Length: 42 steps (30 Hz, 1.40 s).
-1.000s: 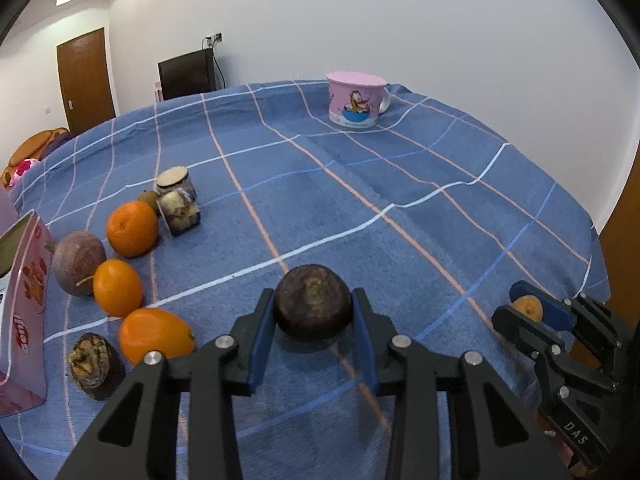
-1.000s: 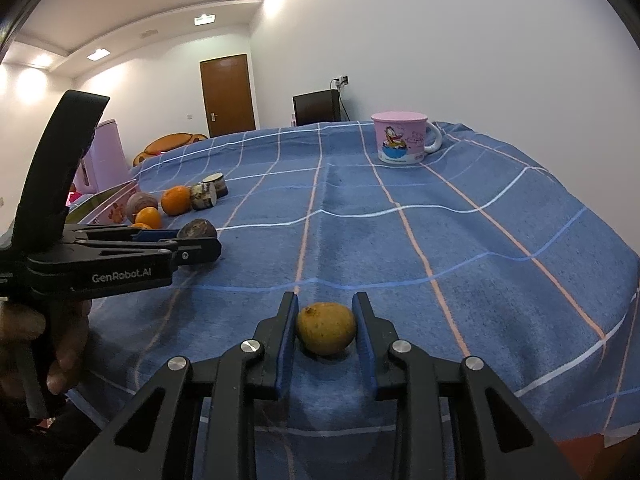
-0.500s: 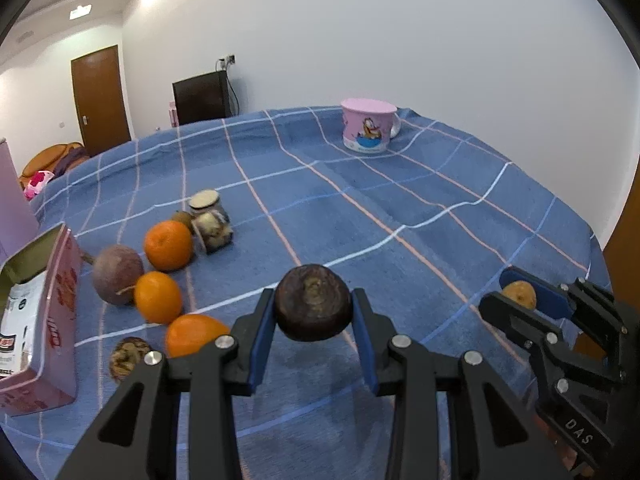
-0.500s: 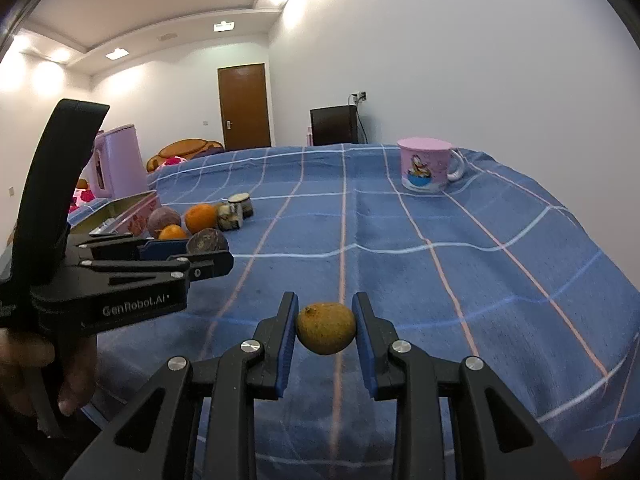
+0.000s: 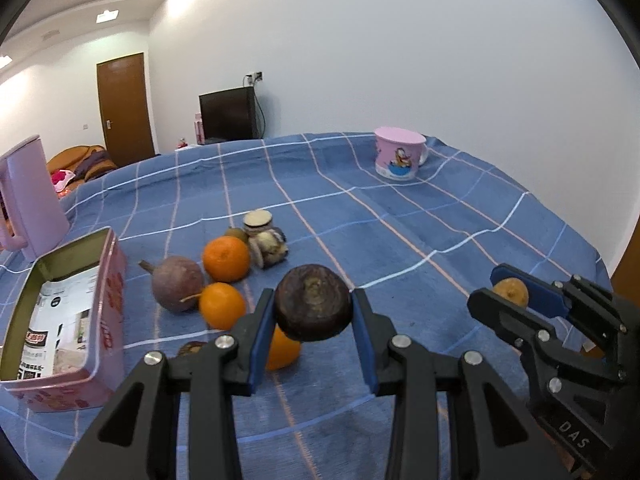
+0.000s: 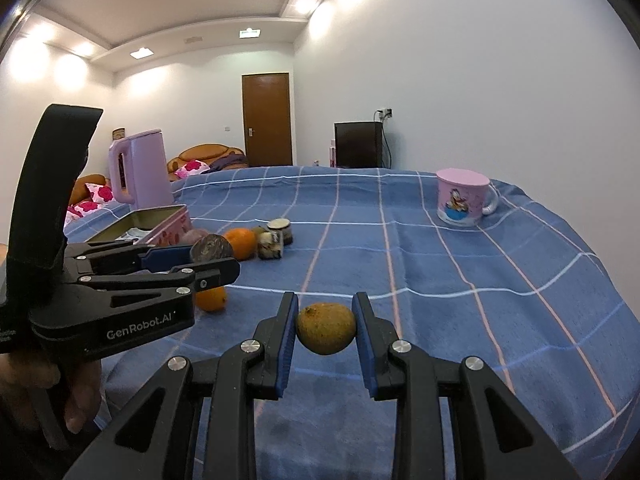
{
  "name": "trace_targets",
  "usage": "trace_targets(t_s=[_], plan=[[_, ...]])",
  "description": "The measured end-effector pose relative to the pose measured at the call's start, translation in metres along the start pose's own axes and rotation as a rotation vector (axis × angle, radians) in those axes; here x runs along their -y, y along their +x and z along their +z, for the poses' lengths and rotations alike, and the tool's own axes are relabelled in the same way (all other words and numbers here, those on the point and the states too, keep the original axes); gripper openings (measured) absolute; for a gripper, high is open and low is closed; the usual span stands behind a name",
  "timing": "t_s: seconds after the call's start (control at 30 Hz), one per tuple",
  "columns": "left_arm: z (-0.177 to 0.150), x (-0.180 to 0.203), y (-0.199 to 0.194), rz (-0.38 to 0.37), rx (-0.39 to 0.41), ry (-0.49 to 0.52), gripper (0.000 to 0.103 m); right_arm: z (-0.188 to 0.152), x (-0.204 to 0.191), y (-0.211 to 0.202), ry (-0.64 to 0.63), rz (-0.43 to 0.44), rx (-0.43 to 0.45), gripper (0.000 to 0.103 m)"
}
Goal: Organize fruits
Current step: 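Carry both held fruits over the open tin box with both grippers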
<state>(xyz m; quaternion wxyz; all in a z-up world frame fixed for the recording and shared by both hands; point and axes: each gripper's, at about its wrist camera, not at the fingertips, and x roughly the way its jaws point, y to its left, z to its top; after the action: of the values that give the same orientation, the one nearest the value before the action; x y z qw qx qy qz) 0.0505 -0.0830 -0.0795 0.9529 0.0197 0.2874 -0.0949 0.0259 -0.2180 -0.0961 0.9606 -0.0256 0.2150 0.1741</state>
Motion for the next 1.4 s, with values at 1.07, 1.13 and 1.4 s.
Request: trace_targets(t_s=[1.07, 1.13, 1.4], plan=[[0.002, -0.121, -0.029, 0.191, 0.064, -0.187, 0.039, 0.071, -0.100, 0.038, -0.174, 0.193, 0.082, 0.030], [0.001, -0.131, -0.031, 0.209, 0.065, -0.202, 0.039, 0.077, -0.109, 0.044, -0.185, 0.211, 0.082, 0.030], [-0.007, -0.164, -0.036, 0.269, 0.058, -0.243, 0.039, 0.089, -0.142, 0.065, -0.218, 0.274, 0.064, 0.030]])
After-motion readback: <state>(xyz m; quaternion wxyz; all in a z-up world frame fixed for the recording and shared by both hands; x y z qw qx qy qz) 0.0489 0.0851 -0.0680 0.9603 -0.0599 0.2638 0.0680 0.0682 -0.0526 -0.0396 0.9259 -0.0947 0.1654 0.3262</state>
